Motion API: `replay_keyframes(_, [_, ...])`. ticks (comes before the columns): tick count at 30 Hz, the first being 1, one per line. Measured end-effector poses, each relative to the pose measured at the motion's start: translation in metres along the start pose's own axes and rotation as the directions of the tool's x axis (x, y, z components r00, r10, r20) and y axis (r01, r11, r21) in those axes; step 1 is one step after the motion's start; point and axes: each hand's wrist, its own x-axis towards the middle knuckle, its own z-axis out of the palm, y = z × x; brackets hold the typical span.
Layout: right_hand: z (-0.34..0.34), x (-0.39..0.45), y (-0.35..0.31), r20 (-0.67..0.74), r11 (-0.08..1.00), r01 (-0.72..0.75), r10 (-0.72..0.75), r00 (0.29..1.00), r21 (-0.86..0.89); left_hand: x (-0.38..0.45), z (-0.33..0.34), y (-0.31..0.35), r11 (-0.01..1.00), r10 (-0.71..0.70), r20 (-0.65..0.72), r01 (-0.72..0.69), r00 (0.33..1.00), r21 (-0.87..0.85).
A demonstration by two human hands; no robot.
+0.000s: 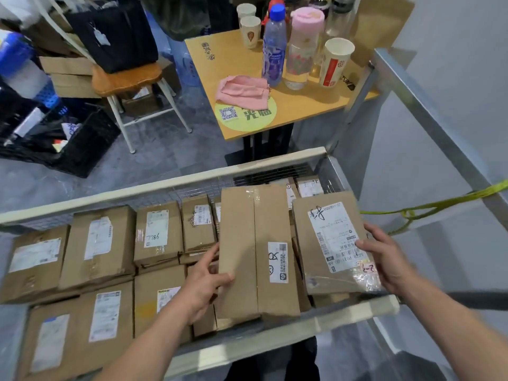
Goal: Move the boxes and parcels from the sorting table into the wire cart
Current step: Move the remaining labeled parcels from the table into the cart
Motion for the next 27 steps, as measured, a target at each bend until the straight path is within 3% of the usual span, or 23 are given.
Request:
replay_keyframes(9, [-0.023,0.052,0.059,-0.062,0.994,-0.092,0.088,0.994,-0.058,0.039,0.008,-0.081,0.976,-0.193,-0.075,0.184,0.978,-0.115])
replay_keyframes(27, [-0.057,0.106,0.095,-0.075,0.982,-0.114,0.103,0.992,-0.151,0.077,0.026,-0.113,0.974,-0.225,-0.112,0.227,0.968,0.008])
